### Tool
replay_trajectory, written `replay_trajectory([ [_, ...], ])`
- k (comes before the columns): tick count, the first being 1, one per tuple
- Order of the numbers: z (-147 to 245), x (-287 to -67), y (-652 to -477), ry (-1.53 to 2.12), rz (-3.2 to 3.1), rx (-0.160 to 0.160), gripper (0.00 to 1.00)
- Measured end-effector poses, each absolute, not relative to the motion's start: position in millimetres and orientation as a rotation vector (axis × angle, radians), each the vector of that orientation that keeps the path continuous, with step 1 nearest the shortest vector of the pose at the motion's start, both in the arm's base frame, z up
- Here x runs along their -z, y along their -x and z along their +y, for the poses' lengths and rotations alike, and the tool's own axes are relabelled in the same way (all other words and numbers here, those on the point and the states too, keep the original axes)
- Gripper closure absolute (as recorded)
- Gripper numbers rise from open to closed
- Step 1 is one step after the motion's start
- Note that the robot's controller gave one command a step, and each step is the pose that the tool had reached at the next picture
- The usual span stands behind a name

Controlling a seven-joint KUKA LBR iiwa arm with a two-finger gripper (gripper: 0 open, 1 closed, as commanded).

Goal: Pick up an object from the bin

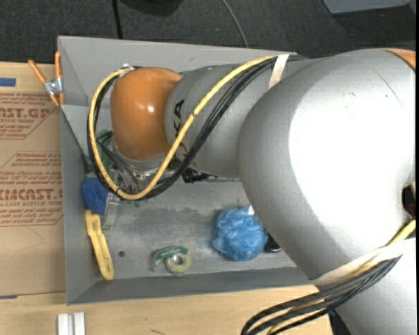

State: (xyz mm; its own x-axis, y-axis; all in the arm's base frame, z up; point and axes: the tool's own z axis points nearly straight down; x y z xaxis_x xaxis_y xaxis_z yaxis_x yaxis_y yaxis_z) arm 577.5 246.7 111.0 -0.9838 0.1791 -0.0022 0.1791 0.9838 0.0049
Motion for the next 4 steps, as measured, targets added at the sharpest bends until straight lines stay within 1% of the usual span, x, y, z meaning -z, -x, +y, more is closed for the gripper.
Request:
replay_trajectory([
  [1, 246, -127, -576.9, -0.022, 3.138, -0.005, 0.00],
  [2, 246, -83, -578.5, -0.442, 3.108, -0.009, 0.00],
  [3, 243, -70, -571.4, -0.180, 3.132, -0.006, 1.00],
  [4, 243, -70, -571.3, -0.180, 3.132, -0.006, 1.00],
])
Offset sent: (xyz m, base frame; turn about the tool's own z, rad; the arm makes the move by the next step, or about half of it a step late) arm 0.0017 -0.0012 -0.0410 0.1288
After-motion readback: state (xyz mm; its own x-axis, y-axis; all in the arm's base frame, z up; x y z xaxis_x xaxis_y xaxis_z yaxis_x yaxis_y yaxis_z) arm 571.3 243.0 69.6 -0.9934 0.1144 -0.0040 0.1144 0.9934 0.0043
